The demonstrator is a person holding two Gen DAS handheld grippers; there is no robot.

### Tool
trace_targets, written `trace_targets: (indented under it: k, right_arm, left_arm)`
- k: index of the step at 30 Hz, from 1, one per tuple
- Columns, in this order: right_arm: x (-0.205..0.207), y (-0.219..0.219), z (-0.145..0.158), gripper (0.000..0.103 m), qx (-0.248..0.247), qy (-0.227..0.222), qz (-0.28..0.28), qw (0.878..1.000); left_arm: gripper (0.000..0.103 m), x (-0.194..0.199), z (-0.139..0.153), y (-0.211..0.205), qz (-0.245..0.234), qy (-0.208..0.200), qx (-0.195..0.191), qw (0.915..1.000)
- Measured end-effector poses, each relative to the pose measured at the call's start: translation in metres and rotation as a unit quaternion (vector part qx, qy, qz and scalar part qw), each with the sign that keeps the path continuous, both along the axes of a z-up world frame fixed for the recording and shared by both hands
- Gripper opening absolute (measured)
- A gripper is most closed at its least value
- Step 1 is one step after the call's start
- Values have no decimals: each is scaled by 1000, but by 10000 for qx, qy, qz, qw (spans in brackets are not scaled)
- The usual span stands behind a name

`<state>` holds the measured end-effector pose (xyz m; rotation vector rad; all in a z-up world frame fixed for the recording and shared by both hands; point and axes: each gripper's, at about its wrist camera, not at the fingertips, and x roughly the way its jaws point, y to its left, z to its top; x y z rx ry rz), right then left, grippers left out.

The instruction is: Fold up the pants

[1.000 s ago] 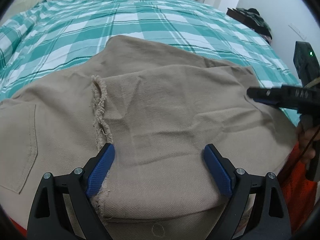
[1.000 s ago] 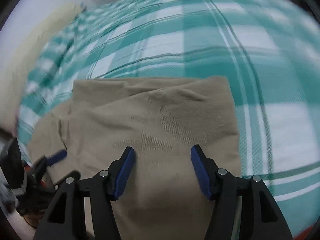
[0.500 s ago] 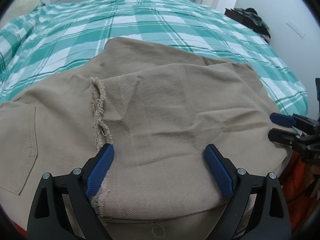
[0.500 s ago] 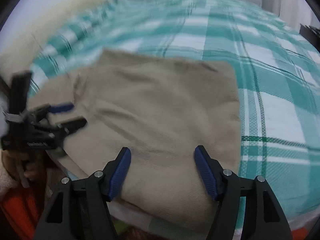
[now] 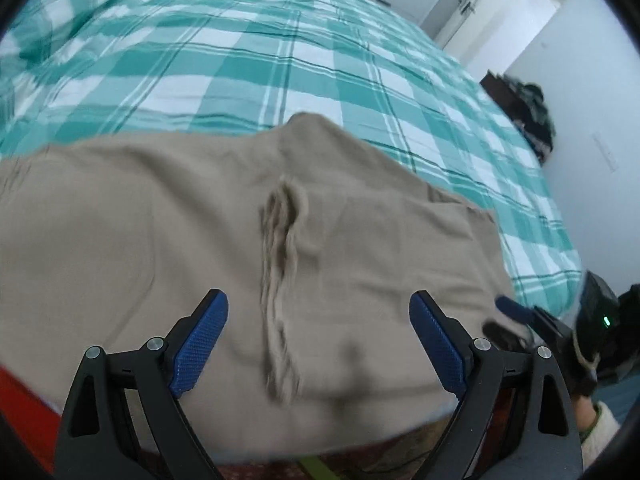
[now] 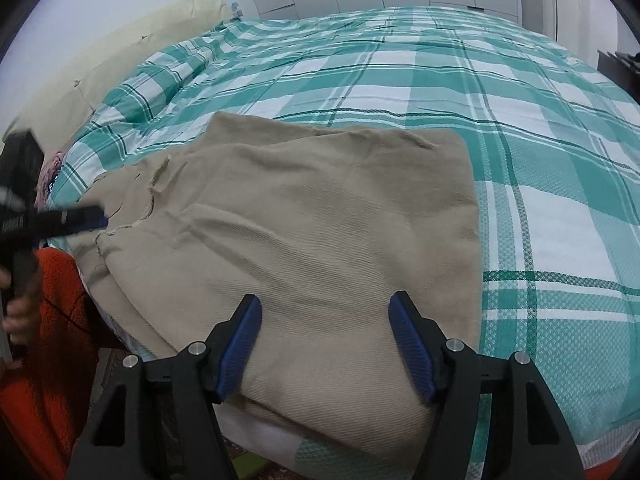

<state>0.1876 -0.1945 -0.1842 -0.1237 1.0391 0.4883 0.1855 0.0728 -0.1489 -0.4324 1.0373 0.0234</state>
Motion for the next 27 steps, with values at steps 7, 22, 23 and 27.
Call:
trace_targets:
  k: [7,22,23,27]
  right_arm:
    - [-1,-1,1,67,5,11,49,10000]
    - [-1,-1,0,69,26,10,84,10000]
    - [-2,-1,0,69,24,10,87,10000]
    - [-2,0,2,69,-3,-4,89,10000]
  left_arm:
    - [87,74,-42,13,577,1016,1949,9738]
    - [92,-24,-39,-37,-181,557,928,9940]
    - [92,-28,-36,-38,-192,495,954,9940]
    - [91,-37,-12,-17,-78,487,418,9979]
